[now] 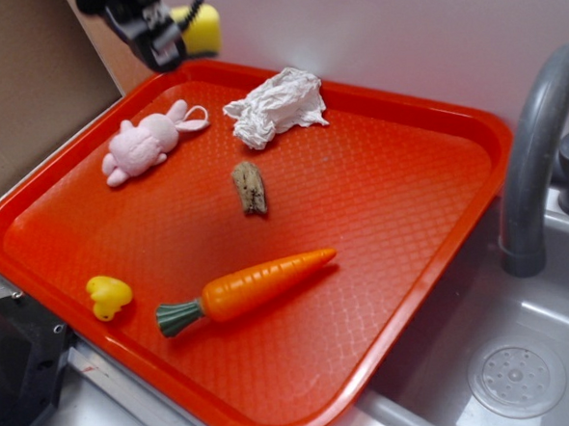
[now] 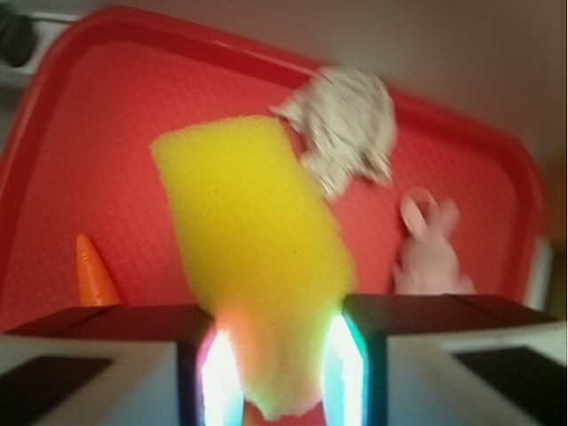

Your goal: Grab the green sponge.

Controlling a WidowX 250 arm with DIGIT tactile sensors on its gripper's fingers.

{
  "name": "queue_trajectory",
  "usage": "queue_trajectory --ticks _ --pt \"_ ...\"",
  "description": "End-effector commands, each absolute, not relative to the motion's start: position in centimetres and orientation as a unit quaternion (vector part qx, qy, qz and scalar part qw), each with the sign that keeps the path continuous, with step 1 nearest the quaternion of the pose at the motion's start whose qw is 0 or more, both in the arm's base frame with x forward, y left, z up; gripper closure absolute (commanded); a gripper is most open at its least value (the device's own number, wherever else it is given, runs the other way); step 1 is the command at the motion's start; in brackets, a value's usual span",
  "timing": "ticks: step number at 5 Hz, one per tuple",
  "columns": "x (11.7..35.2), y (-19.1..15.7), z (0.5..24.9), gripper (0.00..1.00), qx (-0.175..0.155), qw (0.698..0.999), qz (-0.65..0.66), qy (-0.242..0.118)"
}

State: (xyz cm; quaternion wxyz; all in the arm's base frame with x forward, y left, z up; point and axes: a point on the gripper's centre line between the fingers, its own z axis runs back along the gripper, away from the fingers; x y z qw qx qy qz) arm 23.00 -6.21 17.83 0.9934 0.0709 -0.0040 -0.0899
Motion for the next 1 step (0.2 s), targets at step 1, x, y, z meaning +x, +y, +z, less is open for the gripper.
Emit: queue_trajectory --ticks 1 --pt "25.64 -11.57 20.16 1.00 0.050 0.998 0.009 0.048"
